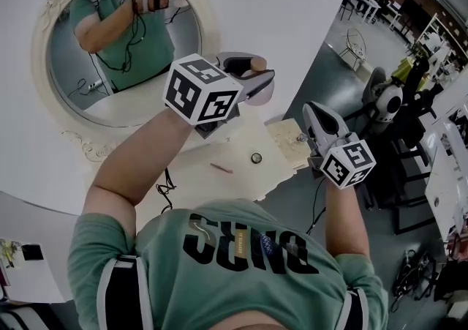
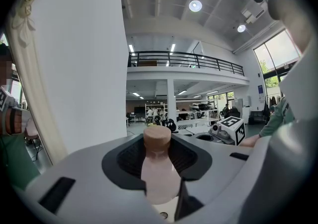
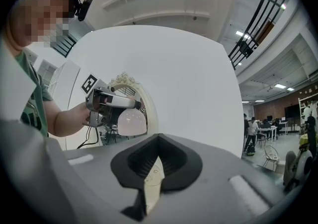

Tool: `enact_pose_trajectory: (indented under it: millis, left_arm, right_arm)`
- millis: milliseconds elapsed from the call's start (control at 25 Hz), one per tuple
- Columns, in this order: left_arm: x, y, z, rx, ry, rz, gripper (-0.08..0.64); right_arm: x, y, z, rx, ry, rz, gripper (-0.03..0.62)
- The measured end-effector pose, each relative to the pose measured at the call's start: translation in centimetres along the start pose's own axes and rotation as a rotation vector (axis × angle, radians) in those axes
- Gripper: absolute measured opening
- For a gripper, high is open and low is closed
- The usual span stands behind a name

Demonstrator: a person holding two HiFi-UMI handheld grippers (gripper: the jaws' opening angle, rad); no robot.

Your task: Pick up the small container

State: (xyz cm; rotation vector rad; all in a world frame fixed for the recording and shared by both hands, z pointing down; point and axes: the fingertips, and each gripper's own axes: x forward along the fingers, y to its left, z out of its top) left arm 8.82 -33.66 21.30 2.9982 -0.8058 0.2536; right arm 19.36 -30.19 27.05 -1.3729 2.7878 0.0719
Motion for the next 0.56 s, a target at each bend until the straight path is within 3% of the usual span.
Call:
enact_pose_trajectory:
  millis: [560]
  left_arm:
    - [-0.09, -0.13, -0.32, -0.003, 0.003, -0.004, 0.137]
  right_arm:
    - [0.12, 0.4, -0.35, -0.006, 0.012, 0.01, 0.008]
